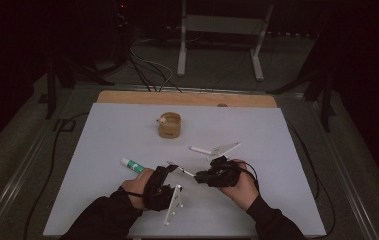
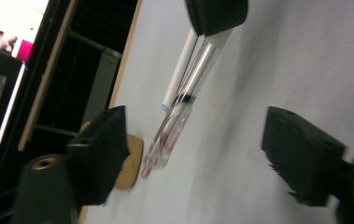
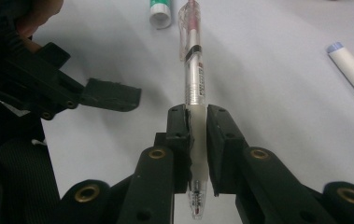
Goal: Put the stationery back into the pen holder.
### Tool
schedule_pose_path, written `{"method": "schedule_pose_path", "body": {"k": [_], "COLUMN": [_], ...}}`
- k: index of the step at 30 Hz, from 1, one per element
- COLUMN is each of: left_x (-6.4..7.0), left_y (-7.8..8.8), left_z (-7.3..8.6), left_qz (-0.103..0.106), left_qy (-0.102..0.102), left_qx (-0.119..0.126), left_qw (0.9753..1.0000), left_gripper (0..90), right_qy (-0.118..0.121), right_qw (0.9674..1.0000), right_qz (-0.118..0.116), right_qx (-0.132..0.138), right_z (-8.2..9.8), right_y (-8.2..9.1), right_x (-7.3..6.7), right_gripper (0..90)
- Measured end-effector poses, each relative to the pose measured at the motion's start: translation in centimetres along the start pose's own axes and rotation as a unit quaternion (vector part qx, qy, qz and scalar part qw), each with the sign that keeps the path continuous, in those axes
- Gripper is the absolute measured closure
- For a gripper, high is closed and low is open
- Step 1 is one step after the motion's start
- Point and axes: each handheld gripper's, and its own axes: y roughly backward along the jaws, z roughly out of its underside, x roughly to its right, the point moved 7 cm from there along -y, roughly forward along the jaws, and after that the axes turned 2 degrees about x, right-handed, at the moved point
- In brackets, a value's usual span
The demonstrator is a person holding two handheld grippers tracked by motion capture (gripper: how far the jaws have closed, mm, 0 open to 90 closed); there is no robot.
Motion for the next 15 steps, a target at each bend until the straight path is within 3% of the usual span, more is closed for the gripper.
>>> {"method": "schedule_pose_path", "body": {"k": [3, 8, 12, 15], "left_x": [-0.02, -0.20, -0.26, -0.31], "left_y": [-0.07, -0.39, -0.64, -0.77], "left_z": [-0.05, 0.07, 0.23, 0.41], "left_qz": [-0.010, -0.044, -0.070, -0.076], "left_qy": [-0.016, -0.043, -0.073, -0.082], "left_qx": [-0.005, -0.022, -0.044, -0.054], "left_qw": [0.9998, 0.9978, 0.9939, 0.9923], "left_gripper": [34.1, 44.9, 52.3, 57.9], "right_qy": [-0.005, -0.009, -0.011, -0.010], "right_qw": [1.0000, 0.9999, 0.9999, 0.9998], "right_qz": [-0.006, -0.001, -0.002, -0.004], "right_qx": [-0.003, -0.010, -0.012, -0.014], "right_z": [-0.24, -0.48, -0.64, -0.79], "right_y": [-0.12, -0.42, -0.68, -0.78], "right_x": [-0.20, -0.38, -0.49, -0.67], "right_gripper": [80.1, 80.1, 80.1, 80.1]}}
